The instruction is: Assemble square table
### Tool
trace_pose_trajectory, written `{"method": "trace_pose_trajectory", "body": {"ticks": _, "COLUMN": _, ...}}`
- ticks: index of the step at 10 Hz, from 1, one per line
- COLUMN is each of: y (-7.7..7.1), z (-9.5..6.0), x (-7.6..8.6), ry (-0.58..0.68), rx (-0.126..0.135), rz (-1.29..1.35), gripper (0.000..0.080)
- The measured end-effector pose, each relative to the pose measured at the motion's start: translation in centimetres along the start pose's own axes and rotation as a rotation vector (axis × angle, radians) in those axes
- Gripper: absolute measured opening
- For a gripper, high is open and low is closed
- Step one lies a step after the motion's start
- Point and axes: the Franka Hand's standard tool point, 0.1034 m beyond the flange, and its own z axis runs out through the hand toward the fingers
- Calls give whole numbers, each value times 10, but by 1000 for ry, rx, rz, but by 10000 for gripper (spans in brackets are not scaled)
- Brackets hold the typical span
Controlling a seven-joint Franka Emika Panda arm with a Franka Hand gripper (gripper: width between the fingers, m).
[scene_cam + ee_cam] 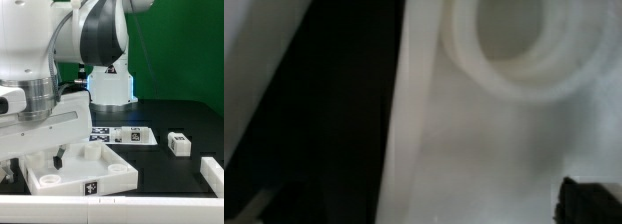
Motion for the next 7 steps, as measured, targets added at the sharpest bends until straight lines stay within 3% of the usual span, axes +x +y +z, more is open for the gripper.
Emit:
{"method": "trace_pose_trajectory", "body": {"ticks": 1, "y": 0, "z": -1, "x": 2, "ry": 1, "rx": -1, "rz": -2, "gripper": 649}}
{"method": "trace_pose_trajectory", "body": {"ticks": 2, "y": -1, "z": -1, "x": 2, "ry": 1, "rx": -1, "rz": -3, "gripper": 539}}
{"method": "trace_pose_trajectory", "body": {"ticks": 3, "y": -1, "z": -1, "x": 2, "ry": 0, "rx": 0, "rz": -3, "gripper": 539}}
{"method": "trace_pose_trajectory", "body": {"ticks": 5, "y": -3, "z": -2, "x": 5, "ry": 1, "rx": -2, "rz": 40, "gripper": 180}}
{"method": "trace_pose_trajectory", "body": {"ticks": 6, "y": -10, "z": -4, "x": 15, "ry": 4, "rx": -6, "rz": 91, "gripper": 180}}
{"method": "trace_pose_trajectory", "body": {"ticks": 7, "y": -20, "z": -5, "x": 27, "ry": 9, "rx": -12, "rz": 123, "gripper": 51}}
